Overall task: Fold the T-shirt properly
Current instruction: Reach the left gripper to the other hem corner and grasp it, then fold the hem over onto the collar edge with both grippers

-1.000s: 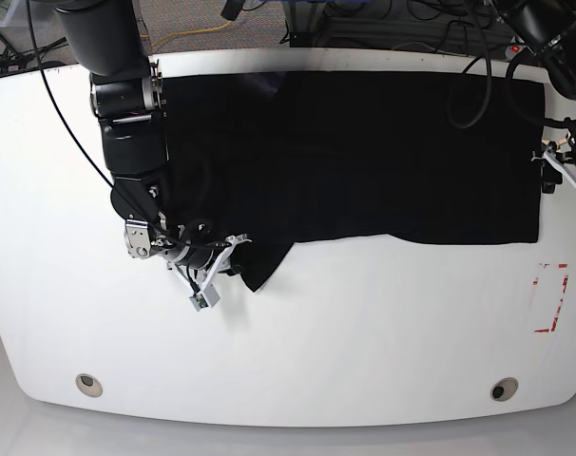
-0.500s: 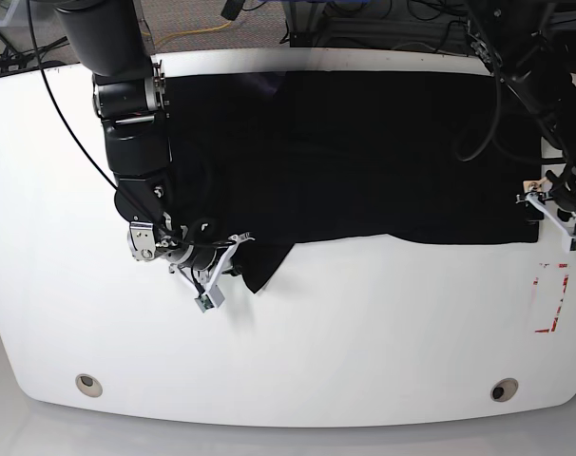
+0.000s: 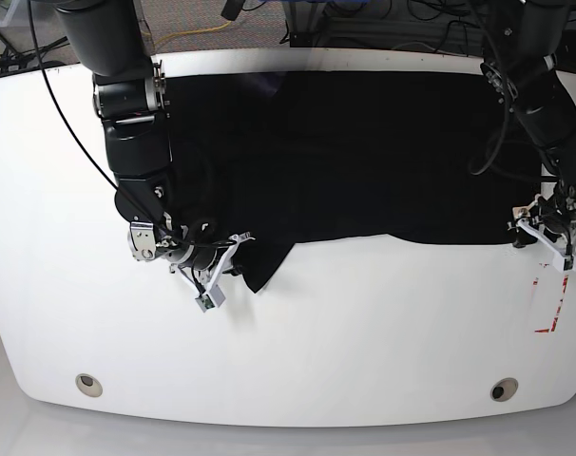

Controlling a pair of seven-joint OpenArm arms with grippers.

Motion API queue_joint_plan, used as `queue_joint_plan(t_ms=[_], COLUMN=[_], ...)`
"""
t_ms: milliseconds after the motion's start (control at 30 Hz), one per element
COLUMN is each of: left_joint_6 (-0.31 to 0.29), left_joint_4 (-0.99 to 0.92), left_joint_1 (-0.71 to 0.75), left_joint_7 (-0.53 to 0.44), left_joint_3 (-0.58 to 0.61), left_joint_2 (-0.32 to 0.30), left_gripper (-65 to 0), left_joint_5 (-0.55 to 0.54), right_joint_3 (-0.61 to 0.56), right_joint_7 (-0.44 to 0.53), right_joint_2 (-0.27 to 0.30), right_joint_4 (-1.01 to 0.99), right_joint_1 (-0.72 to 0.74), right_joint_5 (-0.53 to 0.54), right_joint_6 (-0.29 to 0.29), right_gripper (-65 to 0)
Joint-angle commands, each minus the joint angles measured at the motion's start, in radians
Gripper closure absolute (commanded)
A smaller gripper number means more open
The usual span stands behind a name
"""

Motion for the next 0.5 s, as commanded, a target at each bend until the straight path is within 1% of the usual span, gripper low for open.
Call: queue_joint_plan(t_ms=[0,133,367,400,433,467], left_joint_6=[-0.004,-0.004,-0.004,-0.004,-0.004,-0.004], left_joint_4=[-0.019,-0.082,-0.092,-0.088,-0.086,-0.086], left_joint_1=[-0.022,-0.027,-0.027,-0.025,-0.023,-0.023], left_joint_7=[-0.033,-0.038,-0.037,-0.037,-0.037,-0.037], left_joint_3=[0.046,0.064,0.072,0.072,0.072,0.072], left_joint_2=[-0.022,-0.022,-0.017,-0.017,-0.017,-0.017], left_gripper=[-41.5,-41.5,-40.7,-40.0,-37.9,-34.0], left_joint_5=[-0.015,-0.017,-0.017,-0.017,-0.017,-0.017], right_joint_3=[0.0,0.002,0.002,0.002,0.002,0.002], right_joint_7=[-0.019,-0.019,-0.019,-0.019,-0.019,-0.019], right_joint_2=[0.005,0.005,0.005,0.005,0.005,0.005], right_joint_4=[0.008,0.008,0.008,0.009,0.009,0.009], right_joint_1=[0.021,0.021,0.021,0.021,0.021,0.023], right_joint_5=[-0.009,-0.009,-0.009,-0.009,-0.009,-0.009], right_joint_6=[0.002,0.006,0.006,0.006,0.006,0.006], right_gripper=[0.0,0.0,0.0,0.0,0.0,0.0])
